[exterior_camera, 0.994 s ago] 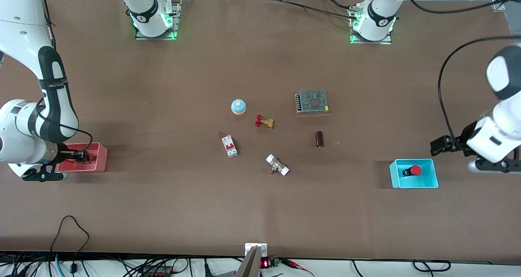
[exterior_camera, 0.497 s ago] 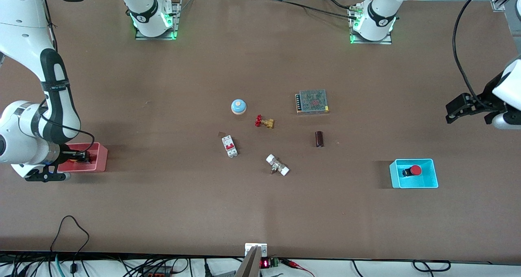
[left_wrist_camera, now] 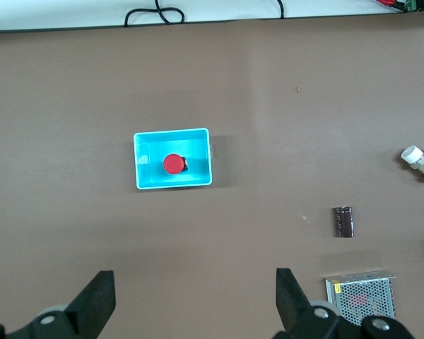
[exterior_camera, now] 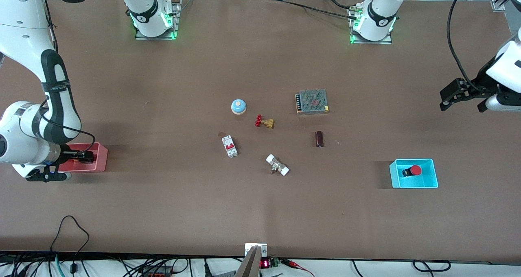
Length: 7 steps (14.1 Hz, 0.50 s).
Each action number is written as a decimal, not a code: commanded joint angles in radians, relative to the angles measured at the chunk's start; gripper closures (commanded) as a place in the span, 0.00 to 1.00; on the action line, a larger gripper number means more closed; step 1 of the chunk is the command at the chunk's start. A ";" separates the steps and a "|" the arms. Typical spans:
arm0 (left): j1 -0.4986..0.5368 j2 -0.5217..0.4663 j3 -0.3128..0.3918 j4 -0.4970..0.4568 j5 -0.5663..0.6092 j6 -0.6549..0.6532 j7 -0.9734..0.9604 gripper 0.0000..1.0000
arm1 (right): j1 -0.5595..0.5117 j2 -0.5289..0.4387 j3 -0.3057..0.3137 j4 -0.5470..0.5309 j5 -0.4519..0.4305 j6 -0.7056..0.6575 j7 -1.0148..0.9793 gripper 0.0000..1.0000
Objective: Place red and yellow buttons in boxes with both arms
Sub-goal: 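Lower the yellow button into the pink box while the left gripper lifts away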
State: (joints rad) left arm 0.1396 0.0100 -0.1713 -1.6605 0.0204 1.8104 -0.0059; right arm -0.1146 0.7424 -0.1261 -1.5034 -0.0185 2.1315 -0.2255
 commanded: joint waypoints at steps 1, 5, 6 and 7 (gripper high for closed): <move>0.015 -0.045 -0.001 -0.042 -0.019 0.006 0.024 0.00 | -0.014 -0.003 0.013 0.012 -0.001 -0.015 -0.020 0.00; 0.014 -0.024 0.001 0.062 -0.023 -0.075 0.017 0.00 | -0.010 -0.107 0.014 0.011 0.000 -0.117 -0.020 0.00; 0.014 -0.022 0.003 0.079 -0.036 -0.095 0.015 0.00 | -0.010 -0.135 0.016 0.011 0.000 -0.120 -0.020 0.00; 0.014 -0.021 0.004 0.094 -0.051 -0.106 0.014 0.00 | -0.010 -0.161 0.019 0.011 0.000 -0.140 -0.021 0.00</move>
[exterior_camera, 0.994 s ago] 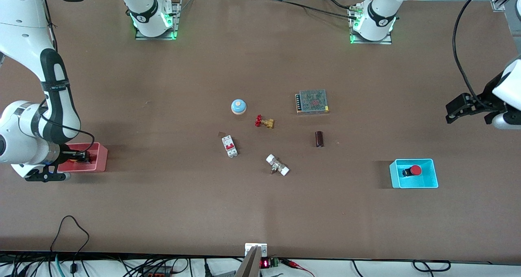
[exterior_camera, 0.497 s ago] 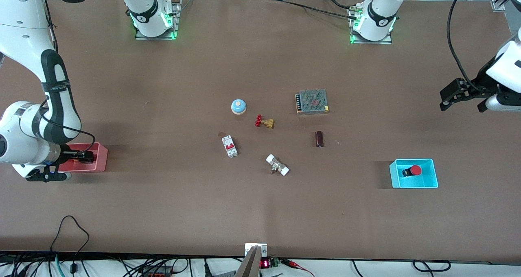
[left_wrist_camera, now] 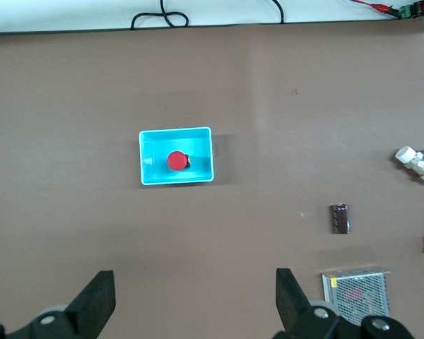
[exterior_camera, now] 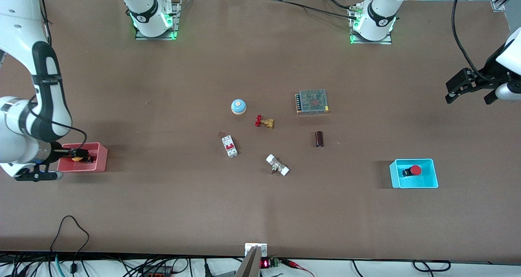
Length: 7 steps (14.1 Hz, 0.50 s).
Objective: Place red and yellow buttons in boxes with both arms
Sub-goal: 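Lower the yellow button into the pink box while the left gripper lifts away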
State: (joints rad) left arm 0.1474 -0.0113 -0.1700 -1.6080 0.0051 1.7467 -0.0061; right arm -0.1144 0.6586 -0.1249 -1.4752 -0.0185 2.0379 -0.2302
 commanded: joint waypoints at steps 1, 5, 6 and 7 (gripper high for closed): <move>0.006 0.008 0.003 0.057 -0.043 -0.052 0.014 0.00 | -0.008 -0.108 0.022 -0.017 0.003 -0.071 -0.015 0.00; 0.008 0.014 0.004 0.056 -0.042 -0.082 0.020 0.00 | 0.015 -0.227 0.097 -0.019 0.061 -0.145 0.003 0.00; 0.012 0.013 0.006 0.057 -0.042 -0.082 0.027 0.00 | 0.016 -0.243 0.125 -0.019 0.071 -0.156 0.005 0.00; 0.035 0.013 0.004 0.060 -0.042 -0.082 0.034 0.00 | 0.016 -0.260 0.152 -0.019 0.086 -0.174 0.006 0.00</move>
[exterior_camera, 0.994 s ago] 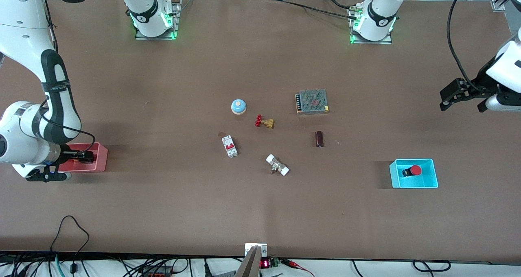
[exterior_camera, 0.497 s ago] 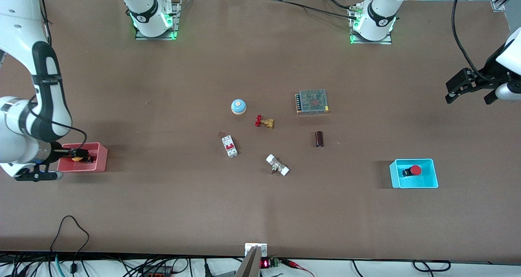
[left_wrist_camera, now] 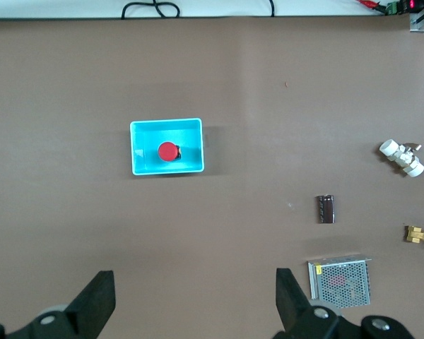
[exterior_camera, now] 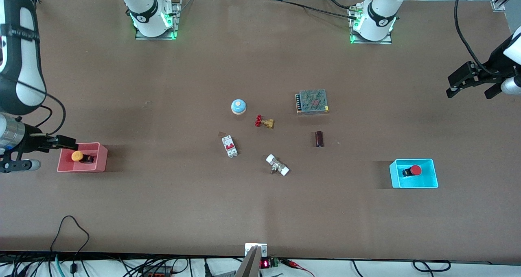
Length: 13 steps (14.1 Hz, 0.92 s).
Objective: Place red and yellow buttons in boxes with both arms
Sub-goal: 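Open the right gripper and lift it away from the pink box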
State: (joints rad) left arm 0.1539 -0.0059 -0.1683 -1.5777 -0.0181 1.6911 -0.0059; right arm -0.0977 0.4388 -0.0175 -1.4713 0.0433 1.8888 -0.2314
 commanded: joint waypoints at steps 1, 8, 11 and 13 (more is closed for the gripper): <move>0.039 0.006 0.003 0.030 -0.019 -0.028 0.053 0.00 | 0.006 -0.060 0.065 -0.024 0.026 -0.037 0.007 0.00; 0.038 0.012 -0.023 0.027 -0.016 -0.019 -0.014 0.00 | 0.003 -0.264 0.039 -0.024 0.006 -0.281 0.102 0.00; 0.045 0.012 -0.037 0.027 -0.011 -0.019 -0.002 0.00 | 0.000 -0.270 0.010 -0.023 0.001 -0.290 0.113 0.00; 0.046 0.014 -0.037 0.025 -0.008 -0.021 -0.003 0.00 | 0.000 -0.269 0.010 -0.023 -0.016 -0.289 0.112 0.00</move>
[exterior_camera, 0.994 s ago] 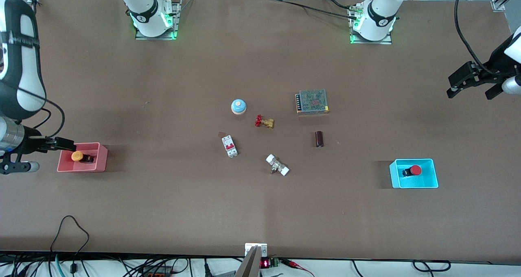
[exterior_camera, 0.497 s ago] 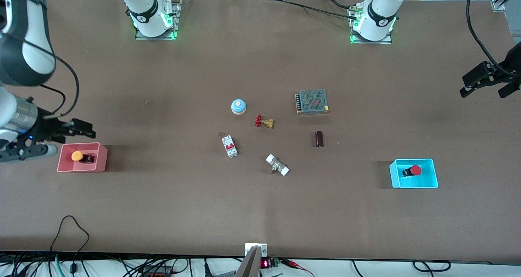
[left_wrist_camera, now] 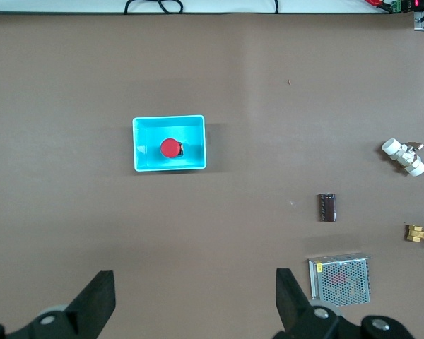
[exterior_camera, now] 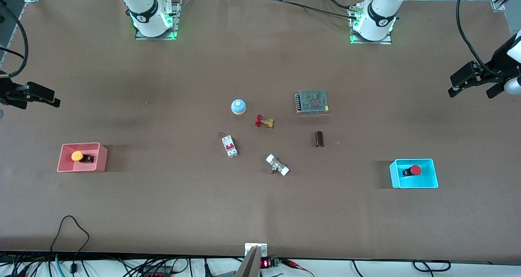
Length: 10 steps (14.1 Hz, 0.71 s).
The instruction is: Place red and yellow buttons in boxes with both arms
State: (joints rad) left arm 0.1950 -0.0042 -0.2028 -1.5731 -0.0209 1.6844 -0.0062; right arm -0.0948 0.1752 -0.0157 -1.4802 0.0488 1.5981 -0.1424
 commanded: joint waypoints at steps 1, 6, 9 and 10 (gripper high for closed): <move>0.004 0.012 -0.003 0.022 -0.005 -0.014 -0.003 0.00 | -0.003 -0.006 0.008 -0.012 -0.024 0.002 0.024 0.00; 0.004 0.012 -0.004 0.015 -0.002 -0.014 -0.001 0.00 | 0.102 -0.034 -0.067 -0.014 -0.053 -0.001 0.040 0.00; 0.006 0.013 -0.004 0.013 -0.004 -0.011 0.000 0.00 | 0.250 -0.046 -0.206 -0.017 -0.078 -0.003 0.050 0.00; 0.006 0.015 -0.004 0.011 -0.004 -0.011 0.002 0.00 | 0.260 -0.054 -0.208 -0.017 -0.078 -0.010 0.091 0.00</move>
State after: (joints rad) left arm 0.1960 0.0017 -0.2028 -1.5732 -0.0209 1.6841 -0.0062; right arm 0.1141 0.1504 -0.1871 -1.4840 -0.0126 1.5985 -0.1044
